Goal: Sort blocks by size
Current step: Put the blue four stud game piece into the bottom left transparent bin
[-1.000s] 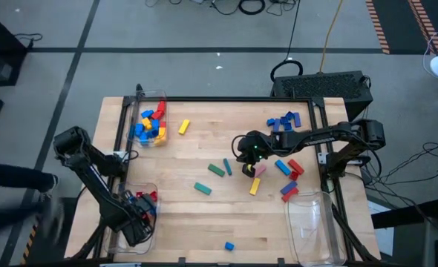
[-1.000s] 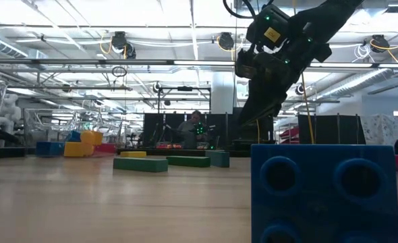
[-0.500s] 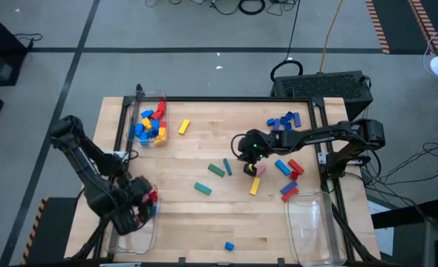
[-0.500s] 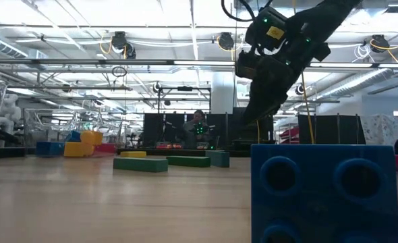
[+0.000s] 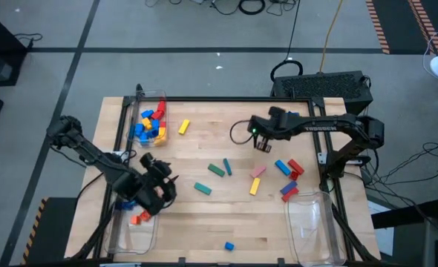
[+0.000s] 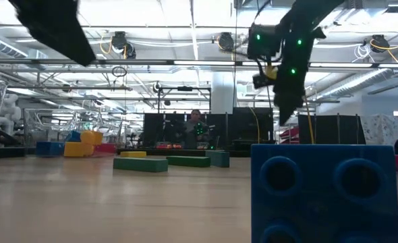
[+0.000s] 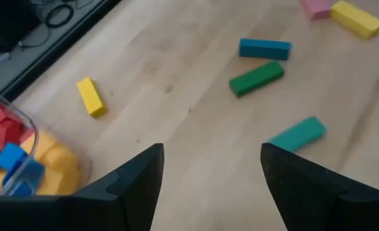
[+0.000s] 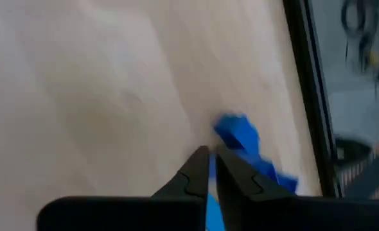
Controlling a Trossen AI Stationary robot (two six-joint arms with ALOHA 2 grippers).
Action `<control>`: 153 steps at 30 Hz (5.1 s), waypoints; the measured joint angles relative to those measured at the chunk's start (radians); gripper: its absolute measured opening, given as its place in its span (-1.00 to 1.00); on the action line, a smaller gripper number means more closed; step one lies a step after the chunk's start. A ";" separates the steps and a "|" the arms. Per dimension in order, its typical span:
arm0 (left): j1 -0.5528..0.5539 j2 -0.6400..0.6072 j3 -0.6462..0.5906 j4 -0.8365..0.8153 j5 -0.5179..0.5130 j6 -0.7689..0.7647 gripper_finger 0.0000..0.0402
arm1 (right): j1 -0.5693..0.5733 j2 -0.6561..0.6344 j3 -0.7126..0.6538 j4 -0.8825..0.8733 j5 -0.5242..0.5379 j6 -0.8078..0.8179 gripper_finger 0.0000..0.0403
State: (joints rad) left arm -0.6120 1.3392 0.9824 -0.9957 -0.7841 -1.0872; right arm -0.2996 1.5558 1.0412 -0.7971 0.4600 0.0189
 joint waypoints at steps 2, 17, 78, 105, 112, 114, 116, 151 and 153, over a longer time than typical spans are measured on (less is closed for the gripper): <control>0.039 0.000 -0.031 0.080 0.002 0.073 0.30 | -0.050 0.000 0.000 -0.037 -0.015 0.025 -0.88; 0.374 0.000 -0.211 0.764 0.223 0.712 0.30 | -0.391 0.002 0.000 0.027 -0.329 0.127 -0.01; 0.541 0.013 -0.286 0.953 0.234 0.912 0.30 | -0.250 0.636 0.488 -0.467 0.057 -0.429 -0.25; 0.515 0.060 -0.284 1.002 0.231 1.026 0.30 | -0.087 0.267 0.458 -0.009 -0.625 -0.089 -0.69; 0.488 0.171 -0.285 1.133 0.226 1.142 0.30 | 0.023 0.267 0.308 0.283 -0.649 0.037 -0.69; 0.483 0.202 -0.285 1.168 0.223 1.182 0.30 | 0.039 0.267 0.257 0.373 -0.695 0.070 -0.69; 0.479 0.233 -0.285 1.214 0.222 1.232 0.30 | 0.050 0.268 0.207 0.487 -0.732 0.095 -0.69; 0.394 0.391 -0.285 1.565 0.080 1.729 0.20 | 0.074 0.275 0.044 0.839 -0.984 0.212 -0.69; 0.394 0.391 -0.285 1.564 0.080 1.729 0.13 | 0.078 0.275 0.044 0.847 -0.988 0.223 -0.69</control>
State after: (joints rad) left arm -0.2184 1.7306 0.6978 0.5683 -0.7043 0.6422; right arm -0.2212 1.8305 1.0851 0.0500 -0.5276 0.2419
